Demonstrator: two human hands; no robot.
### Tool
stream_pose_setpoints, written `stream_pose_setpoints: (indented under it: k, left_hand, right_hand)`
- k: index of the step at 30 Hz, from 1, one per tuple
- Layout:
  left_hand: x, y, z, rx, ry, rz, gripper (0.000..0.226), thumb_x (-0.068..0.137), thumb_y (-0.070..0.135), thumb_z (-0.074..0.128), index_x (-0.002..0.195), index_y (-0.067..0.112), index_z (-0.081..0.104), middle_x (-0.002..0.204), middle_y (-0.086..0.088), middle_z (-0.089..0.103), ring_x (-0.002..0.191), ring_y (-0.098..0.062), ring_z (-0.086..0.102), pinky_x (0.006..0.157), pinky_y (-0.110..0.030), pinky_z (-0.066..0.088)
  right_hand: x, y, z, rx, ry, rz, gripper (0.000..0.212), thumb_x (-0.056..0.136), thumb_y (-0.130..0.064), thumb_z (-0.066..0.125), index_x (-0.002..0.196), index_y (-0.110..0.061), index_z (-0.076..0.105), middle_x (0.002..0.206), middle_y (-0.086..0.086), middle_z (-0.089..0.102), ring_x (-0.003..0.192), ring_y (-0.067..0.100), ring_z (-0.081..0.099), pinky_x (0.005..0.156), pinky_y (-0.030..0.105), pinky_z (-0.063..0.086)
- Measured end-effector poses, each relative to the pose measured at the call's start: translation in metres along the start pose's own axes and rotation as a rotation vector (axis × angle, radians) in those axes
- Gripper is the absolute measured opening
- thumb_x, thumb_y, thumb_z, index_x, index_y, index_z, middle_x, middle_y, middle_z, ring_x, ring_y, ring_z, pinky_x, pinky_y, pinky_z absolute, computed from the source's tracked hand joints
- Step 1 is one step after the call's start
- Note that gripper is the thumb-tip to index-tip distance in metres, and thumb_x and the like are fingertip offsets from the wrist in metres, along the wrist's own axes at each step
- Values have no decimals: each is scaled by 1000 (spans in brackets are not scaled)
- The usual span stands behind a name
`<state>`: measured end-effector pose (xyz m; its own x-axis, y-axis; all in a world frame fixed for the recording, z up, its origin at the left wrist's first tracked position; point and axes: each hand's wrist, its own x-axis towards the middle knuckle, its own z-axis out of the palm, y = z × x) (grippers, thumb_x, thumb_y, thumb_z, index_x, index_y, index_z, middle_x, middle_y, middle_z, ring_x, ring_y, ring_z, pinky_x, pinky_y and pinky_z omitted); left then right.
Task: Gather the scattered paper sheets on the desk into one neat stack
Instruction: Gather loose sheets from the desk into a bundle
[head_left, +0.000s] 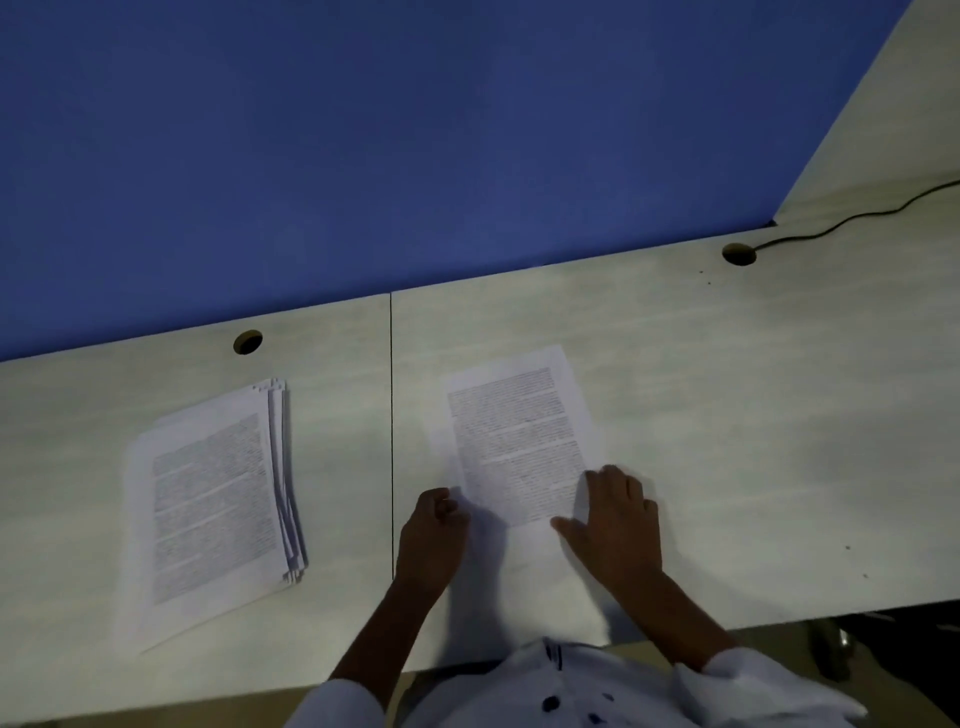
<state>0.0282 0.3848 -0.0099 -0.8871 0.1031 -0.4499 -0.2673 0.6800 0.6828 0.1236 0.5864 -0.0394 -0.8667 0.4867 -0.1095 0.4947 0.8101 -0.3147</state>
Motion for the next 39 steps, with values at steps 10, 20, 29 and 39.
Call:
stream_pose_setpoints:
  k: [10,20,29,39]
  left_hand:
    - [-16,-35,26,595,-87,489,65,70,32,72,130,12,56,134,-7,56,114,-33,55,89,-41,51]
    - [-36,-61,-4,821,-224,648,64,90,39,55,149,27,31,159,6,22,145,-21,20,113,-35,24]
    - [-67,-125,-34,739,-316,741,60,86,35,56,144,26,42,157,5,29,147,-23,23,115,-40,24]
    - [-64,-115,-111,216,-295,230,53,92,38,61,139,17,47,142,0,50,126,-18,52,97,-23,41]
  right_hand:
    - [-45,29,1,247,-2,99,36,78,-31,76,107,-12,65,106,9,61,95,26,56,75,35,47]
    - [-110,19,7,412,153,611,60,73,-32,82,119,-6,53,117,16,49,107,31,49,85,39,48]
    - [-156,-13,29,907,143,717,46,79,-17,80,116,-6,54,107,4,57,97,22,60,80,25,45]
    - [-149,-78,14,1171,-136,449,17,97,-10,56,109,-19,64,116,5,68,99,14,64,92,29,51]
